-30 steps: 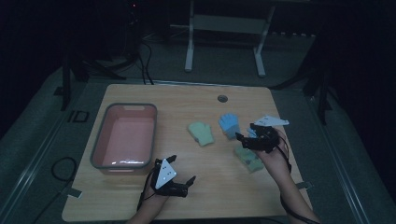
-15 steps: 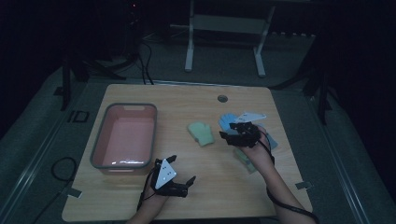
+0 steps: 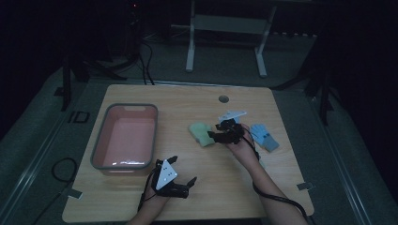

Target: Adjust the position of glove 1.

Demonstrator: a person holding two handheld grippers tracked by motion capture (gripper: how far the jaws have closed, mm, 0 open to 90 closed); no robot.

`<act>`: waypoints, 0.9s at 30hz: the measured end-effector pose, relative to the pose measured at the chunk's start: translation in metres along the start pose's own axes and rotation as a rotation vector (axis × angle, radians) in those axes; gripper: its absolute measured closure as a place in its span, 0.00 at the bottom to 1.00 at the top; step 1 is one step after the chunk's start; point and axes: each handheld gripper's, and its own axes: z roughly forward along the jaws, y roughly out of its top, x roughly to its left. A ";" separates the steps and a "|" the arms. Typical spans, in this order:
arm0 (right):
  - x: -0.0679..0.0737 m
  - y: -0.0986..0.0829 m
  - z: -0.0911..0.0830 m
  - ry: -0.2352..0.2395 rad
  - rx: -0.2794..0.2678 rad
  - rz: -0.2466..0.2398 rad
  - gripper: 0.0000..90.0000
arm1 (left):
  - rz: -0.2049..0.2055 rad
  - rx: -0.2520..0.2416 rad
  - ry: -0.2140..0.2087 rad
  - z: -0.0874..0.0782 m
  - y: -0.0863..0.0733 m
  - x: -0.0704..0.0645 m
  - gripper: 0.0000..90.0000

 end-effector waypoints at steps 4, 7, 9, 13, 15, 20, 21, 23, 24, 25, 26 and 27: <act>0.001 0.002 0.016 -0.003 0.018 -0.013 0.61 | 0.004 0.000 0.000 0.000 0.000 0.000 0.01; 0.000 0.003 0.026 -0.004 0.030 -0.007 0.63 | 0.003 0.002 -0.005 0.000 0.000 -0.001 0.01; -0.002 0.004 0.032 0.000 0.037 0.007 0.63 | 0.005 0.002 -0.005 0.000 0.000 -0.001 0.01; -0.003 0.003 0.041 0.000 0.045 0.017 0.63 | 0.006 0.001 -0.007 0.000 0.000 -0.001 0.01; -0.004 0.003 0.050 -0.002 0.055 0.017 0.62 | 0.008 0.000 -0.008 0.000 0.000 -0.001 0.01; -0.004 0.001 0.063 0.001 0.066 -0.013 0.64 | 0.006 0.000 -0.008 0.000 0.000 -0.001 0.01; -0.004 0.000 0.066 -0.001 0.074 -0.020 0.64 | 0.005 0.000 -0.008 0.000 0.000 -0.001 0.01; -0.005 -0.003 0.069 0.007 0.070 -0.012 0.67 | 0.005 0.000 -0.008 0.000 0.000 -0.001 0.01; -0.006 -0.003 0.069 0.012 0.069 -0.002 0.68 | 0.005 0.000 -0.007 0.000 0.000 -0.001 0.01; -0.006 -0.003 0.069 0.012 0.069 -0.002 0.68 | 0.005 0.000 -0.007 0.000 0.000 -0.001 0.01; -0.007 -0.004 0.069 0.016 0.063 0.004 0.70 | 0.005 0.000 -0.007 0.000 0.000 -0.001 0.01; -0.007 -0.005 0.069 0.019 0.057 0.023 0.74 | 0.006 0.001 -0.007 0.000 0.000 -0.001 0.01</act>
